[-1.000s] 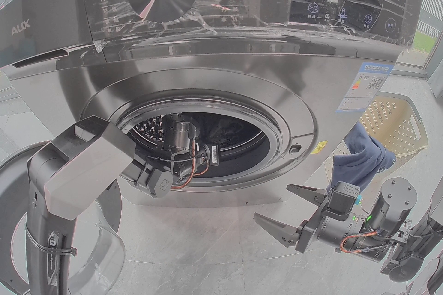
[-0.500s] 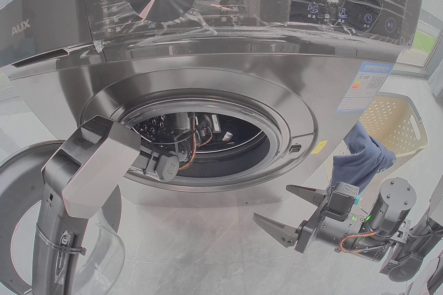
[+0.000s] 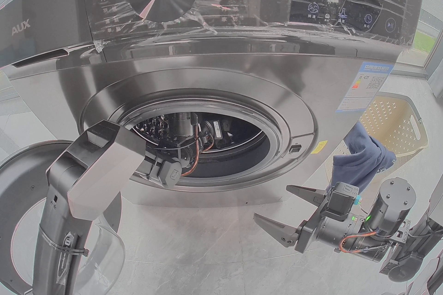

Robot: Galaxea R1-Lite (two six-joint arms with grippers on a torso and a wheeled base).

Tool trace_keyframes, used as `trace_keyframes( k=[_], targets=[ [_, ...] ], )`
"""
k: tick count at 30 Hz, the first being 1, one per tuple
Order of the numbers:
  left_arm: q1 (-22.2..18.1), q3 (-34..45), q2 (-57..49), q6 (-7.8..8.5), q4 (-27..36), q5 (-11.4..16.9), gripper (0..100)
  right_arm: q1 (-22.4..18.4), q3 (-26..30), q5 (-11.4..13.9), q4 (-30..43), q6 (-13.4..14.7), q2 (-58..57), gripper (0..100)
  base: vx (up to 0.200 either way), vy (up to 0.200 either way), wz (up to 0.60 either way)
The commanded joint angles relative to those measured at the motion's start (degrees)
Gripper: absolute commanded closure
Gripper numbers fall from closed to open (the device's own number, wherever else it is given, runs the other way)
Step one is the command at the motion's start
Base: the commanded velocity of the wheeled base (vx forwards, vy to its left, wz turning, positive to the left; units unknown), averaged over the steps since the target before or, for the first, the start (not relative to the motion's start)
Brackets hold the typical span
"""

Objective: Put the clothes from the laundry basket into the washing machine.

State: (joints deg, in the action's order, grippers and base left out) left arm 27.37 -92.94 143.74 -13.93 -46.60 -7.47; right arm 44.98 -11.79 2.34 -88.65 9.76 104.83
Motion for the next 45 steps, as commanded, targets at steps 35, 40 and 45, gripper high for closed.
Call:
trace_keyframes(
  k=[35, 40, 45],
  targets=[
    [17.10, 86.17, -56.11, 1.98, -24.59, 6.42, 0, 1.16, 4.84, -5.86, -0.03, 0.17, -5.16, 0, 0.000, 0.000, 0.00],
    [16.93, 88.28, -65.08, 2.77, -24.50, 1.23, 0, 0.19, 5.99, -8.58, 0.23, 1.22, -11.75, 0, 0.000, 0.000, 0.00],
    [14.56, 91.10, -68.86, 2.95, -24.41, -0.53, 0, -5.08, 8.27, -8.32, 0.67, 1.40, -13.24, 0, 0.000, 0.000, 0.00]
  ],
)
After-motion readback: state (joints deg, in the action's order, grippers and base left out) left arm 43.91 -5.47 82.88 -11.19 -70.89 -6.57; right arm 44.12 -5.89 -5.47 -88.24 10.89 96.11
